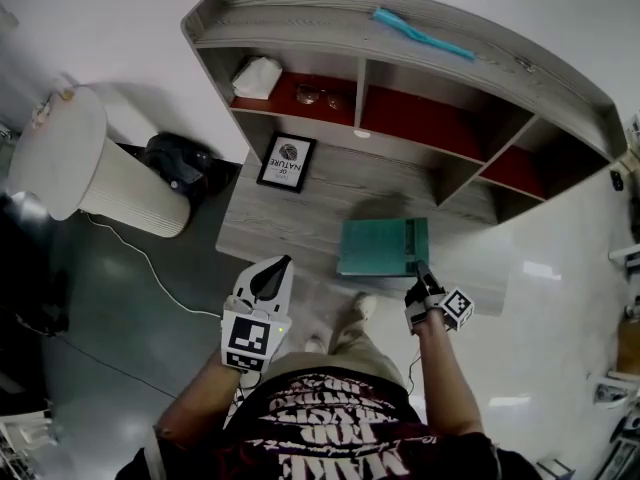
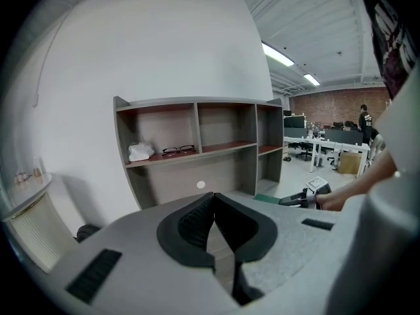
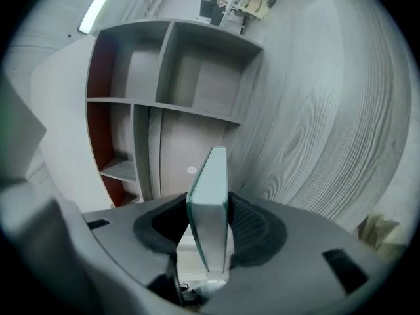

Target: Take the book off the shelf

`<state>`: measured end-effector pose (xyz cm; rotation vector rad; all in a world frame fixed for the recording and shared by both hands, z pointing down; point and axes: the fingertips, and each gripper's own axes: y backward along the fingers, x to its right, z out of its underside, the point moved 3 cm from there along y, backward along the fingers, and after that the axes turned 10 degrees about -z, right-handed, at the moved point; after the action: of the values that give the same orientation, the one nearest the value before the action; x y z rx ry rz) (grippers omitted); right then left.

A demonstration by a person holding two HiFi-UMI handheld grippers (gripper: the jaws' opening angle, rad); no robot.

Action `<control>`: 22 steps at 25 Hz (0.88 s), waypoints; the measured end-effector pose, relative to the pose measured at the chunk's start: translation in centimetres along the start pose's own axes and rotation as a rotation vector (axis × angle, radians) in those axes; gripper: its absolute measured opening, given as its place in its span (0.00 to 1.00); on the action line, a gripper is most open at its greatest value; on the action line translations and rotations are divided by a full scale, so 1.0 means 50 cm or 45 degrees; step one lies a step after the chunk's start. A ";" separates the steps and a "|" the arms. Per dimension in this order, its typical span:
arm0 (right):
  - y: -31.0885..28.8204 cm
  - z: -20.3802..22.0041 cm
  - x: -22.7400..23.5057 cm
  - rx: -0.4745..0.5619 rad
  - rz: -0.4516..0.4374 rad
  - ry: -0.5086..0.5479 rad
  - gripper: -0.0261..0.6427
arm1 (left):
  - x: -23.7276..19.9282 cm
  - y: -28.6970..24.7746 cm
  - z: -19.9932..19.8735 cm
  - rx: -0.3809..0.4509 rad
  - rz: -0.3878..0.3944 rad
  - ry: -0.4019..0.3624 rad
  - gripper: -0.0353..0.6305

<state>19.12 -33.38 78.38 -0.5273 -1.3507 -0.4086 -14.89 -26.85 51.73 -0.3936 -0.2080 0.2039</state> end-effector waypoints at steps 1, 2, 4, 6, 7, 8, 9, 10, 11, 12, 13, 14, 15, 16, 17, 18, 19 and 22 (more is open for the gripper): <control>0.000 0.002 0.011 0.017 -0.005 -0.007 0.31 | -0.001 0.001 -0.002 0.003 -0.001 -0.003 0.06; 0.000 0.005 0.020 0.028 -0.003 -0.006 0.31 | -0.001 0.002 -0.004 0.005 -0.003 -0.006 0.06; 0.003 0.014 0.041 0.021 0.051 0.024 0.31 | -0.004 0.006 -0.006 0.009 -0.008 -0.008 0.06; 0.007 0.028 0.067 -0.032 0.160 0.088 0.32 | -0.009 0.011 -0.009 0.013 -0.017 -0.005 0.06; 0.007 0.035 0.077 -0.060 0.203 0.123 0.34 | -0.013 0.014 -0.010 0.016 -0.021 -0.004 0.06; 0.006 0.041 0.086 -0.081 0.232 0.149 0.35 | -0.016 0.017 -0.012 0.020 -0.026 -0.003 0.06; 0.005 0.046 0.093 -0.101 0.262 0.172 0.37 | -0.020 0.020 -0.013 0.026 -0.030 -0.003 0.06; 0.005 0.050 0.100 -0.128 0.306 0.198 0.39 | -0.025 0.025 -0.015 0.033 -0.035 -0.001 0.06; 0.006 0.055 0.108 -0.170 0.364 0.229 0.41 | -0.030 0.030 -0.017 0.040 -0.040 0.003 0.06; 0.009 0.060 0.116 -0.228 0.431 0.274 0.43 | -0.034 0.036 -0.019 0.048 -0.046 0.008 0.06; 0.012 0.065 0.122 -0.297 0.499 0.340 0.47 | -0.039 0.042 -0.021 0.056 -0.052 0.013 0.06; 0.017 0.068 0.126 -0.377 0.564 0.432 0.49 | -0.043 0.049 -0.023 0.066 -0.057 0.019 0.06; 0.024 0.069 0.127 -0.462 0.629 0.547 0.53 | -0.047 0.056 -0.025 0.077 -0.062 0.025 0.06; 0.031 0.067 0.125 -0.547 0.691 0.674 0.56 | -0.051 0.063 -0.027 0.091 -0.067 0.031 0.06; 0.039 0.064 0.120 -0.620 0.743 0.798 0.58 | -0.057 0.069 -0.027 0.105 -0.075 0.038 0.06; 0.046 0.060 0.106 -0.673 0.773 0.908 0.59 | -0.062 0.077 -0.028 0.119 -0.082 0.046 0.06; 0.050 0.059 0.083 -0.704 0.770 0.999 0.59 | -0.067 0.085 -0.028 0.132 -0.089 0.055 0.06; 0.060 0.078 -0.041 -0.692 0.612 1.236 0.51 | -0.078 0.113 -0.031 0.165 -0.086 0.099 0.06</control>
<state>17.29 -28.73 76.50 -0.9173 -0.1464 -0.5321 -19.12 -23.24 47.45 -0.2644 -0.1301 0.1344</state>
